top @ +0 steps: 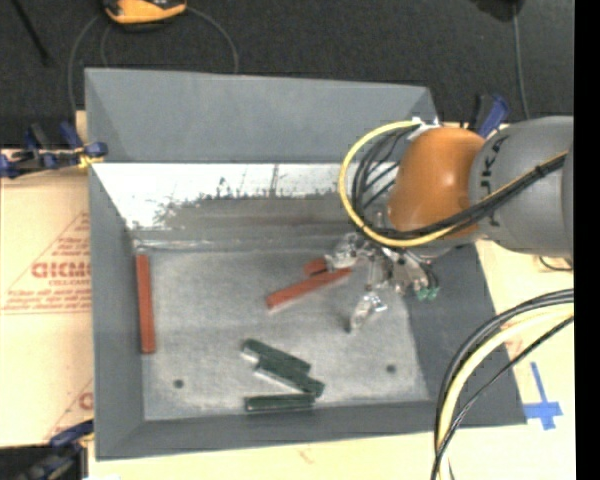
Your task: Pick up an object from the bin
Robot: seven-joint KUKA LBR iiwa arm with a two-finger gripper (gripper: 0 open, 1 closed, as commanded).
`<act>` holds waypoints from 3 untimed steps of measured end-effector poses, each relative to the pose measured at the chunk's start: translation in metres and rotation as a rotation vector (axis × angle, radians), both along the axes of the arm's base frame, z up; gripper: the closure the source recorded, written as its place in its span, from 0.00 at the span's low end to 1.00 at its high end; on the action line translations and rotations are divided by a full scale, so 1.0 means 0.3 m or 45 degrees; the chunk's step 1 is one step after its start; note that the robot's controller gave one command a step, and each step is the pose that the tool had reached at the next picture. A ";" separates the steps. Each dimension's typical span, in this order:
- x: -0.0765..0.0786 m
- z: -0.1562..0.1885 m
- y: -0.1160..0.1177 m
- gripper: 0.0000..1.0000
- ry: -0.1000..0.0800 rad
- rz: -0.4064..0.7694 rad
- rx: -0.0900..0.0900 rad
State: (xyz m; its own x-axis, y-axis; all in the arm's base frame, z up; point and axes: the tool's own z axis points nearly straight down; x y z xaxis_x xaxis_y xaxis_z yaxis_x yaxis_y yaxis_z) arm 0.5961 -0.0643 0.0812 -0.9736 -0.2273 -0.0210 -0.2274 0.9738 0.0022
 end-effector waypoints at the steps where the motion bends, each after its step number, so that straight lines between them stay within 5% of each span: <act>1: 0.157 0.001 0.155 1.00 0.010 -0.018 -0.010; 2: 0.157 0.001 0.155 1.00 0.010 -0.017 -0.010; 3: 0.145 0.370 0.182 1.00 0.019 -0.035 -0.010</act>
Offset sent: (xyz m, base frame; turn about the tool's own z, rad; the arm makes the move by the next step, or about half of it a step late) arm 0.0000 0.0000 0.0000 0.0000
